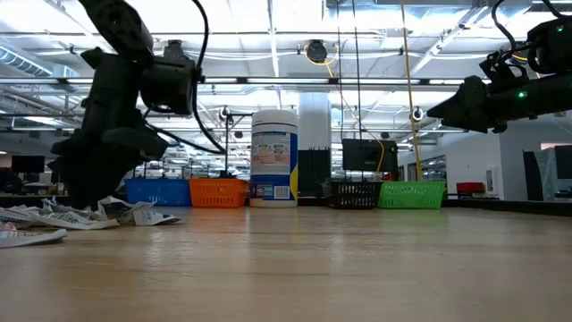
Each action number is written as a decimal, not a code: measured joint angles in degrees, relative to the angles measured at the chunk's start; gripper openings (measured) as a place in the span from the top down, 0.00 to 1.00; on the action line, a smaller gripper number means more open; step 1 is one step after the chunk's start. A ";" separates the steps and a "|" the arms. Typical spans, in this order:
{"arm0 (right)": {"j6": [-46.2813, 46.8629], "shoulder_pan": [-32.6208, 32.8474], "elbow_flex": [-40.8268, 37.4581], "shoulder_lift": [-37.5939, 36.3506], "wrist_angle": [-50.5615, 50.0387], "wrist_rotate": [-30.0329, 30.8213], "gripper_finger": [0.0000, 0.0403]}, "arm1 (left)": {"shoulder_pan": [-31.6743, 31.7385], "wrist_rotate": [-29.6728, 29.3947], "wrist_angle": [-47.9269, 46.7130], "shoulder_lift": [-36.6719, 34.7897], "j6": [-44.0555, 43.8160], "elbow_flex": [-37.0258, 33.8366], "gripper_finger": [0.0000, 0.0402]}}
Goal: Pick & Place First Aid Supplies
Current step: Put the alcohol pad into the blue bin
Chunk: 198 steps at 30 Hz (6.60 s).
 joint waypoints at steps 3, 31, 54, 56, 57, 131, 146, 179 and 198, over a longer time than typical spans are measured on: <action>0.00 0.00 0.00 0.02 0.00 0.00 0.13 | 0.00 -0.21 0.45 1.62 0.36 0.31 0.46; 0.00 0.00 0.00 0.01 -0.01 0.01 0.13 | 15.21 2.08 -13.29 -1.98 10.93 9.09 0.99; 0.00 -0.01 0.01 0.02 -0.02 0.00 0.13 | 40.92 -0.76 -25.10 10.93 27.25 30.89 1.00; 0.00 -0.01 0.00 0.02 -0.02 0.00 0.13 | 43.19 -0.88 -26.03 14.19 29.20 34.52 1.00; 0.00 0.00 0.00 0.02 -0.02 0.00 0.13 | 44.12 -1.31 -26.63 15.72 30.06 36.46 1.00; 0.00 -0.01 0.01 0.01 -0.02 0.00 0.13 | 24.70 4.52 -17.04 -9.82 -9.41 3.52 0.40; 0.00 -0.02 0.00 0.00 -0.02 0.00 0.13 | 8.17 6.28 -15.47 -7.47 -17.10 -3.23 0.39; 0.00 -0.02 0.00 0.00 -0.02 0.00 0.13 | -2.61 13.21 -3.96 -1.30 -17.23 -5.47 0.98; 0.00 -0.02 0.00 0.02 -0.02 0.00 0.13 | 13.72 6.05 -19.72 -12.99 -9.21 3.42 1.00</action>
